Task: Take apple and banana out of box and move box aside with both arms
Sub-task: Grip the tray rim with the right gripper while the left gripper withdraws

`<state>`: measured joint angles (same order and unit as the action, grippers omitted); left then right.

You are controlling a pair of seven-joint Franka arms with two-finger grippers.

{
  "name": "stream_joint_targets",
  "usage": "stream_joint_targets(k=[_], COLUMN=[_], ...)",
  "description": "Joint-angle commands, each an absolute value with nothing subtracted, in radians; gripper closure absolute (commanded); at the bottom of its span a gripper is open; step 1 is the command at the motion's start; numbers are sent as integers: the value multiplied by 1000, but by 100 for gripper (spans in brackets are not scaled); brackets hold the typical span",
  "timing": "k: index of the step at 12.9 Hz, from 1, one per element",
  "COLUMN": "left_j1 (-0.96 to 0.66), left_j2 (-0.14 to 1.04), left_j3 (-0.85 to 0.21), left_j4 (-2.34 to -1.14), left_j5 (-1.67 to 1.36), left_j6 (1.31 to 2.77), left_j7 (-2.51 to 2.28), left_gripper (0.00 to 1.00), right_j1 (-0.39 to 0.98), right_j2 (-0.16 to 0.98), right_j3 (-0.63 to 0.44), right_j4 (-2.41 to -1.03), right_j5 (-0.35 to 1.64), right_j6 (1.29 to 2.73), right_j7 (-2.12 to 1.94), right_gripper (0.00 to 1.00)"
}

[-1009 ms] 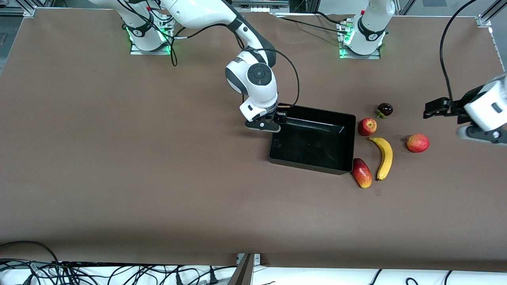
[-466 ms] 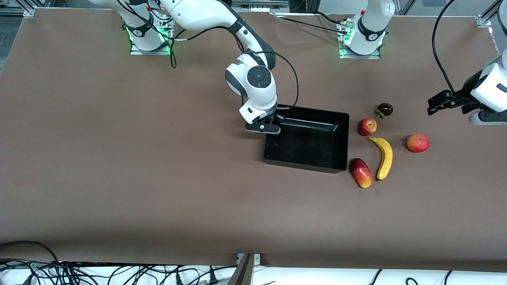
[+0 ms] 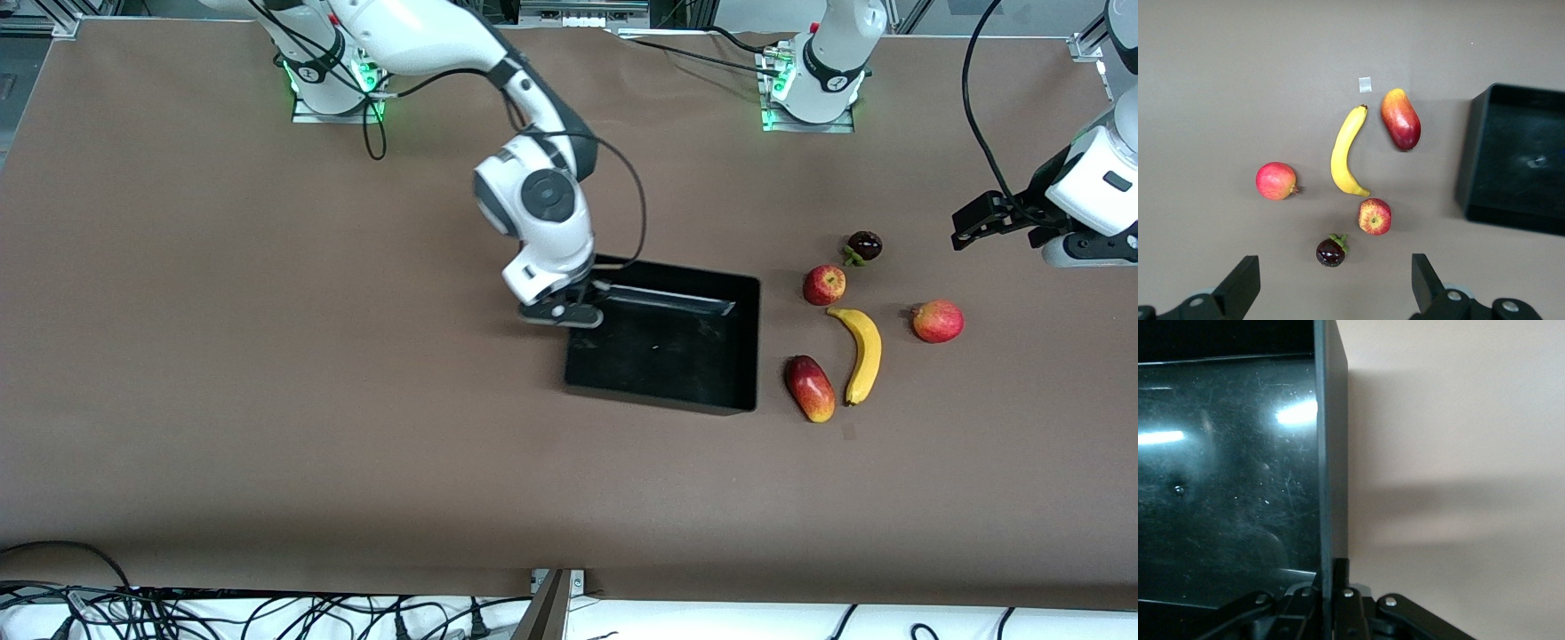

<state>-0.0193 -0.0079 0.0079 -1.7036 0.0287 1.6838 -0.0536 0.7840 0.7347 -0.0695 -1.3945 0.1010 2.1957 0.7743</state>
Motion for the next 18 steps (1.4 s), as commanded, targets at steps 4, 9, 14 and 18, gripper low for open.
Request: stream_joint_targets(k=[4,9,14,18], left_j1=[-25,-25,-25,-26], left_j2=[-25,-25,-21,-21], left_j3=[9,-2,-5,-6], left_j4=[-1717,-1715,-1701,-1701], left_j5=[21,20,12,12], left_j6=[1678,1678,1678,1678], left_j7=[-63,-61,-64,-64], left_gripper=[0,0,0,0], right_j1=[511,298,89,6], right_j2=[586,505,459,446], right_j3=[-55,-57,-61,-61], right_j4=[-1431,-1601,-1750,-1871], right_j5=[123,126,127,133], right_j6=[1996,1999,2077,2204], right_j7=[332,91,-178,-224], right_gripper=[100,100,100,100])
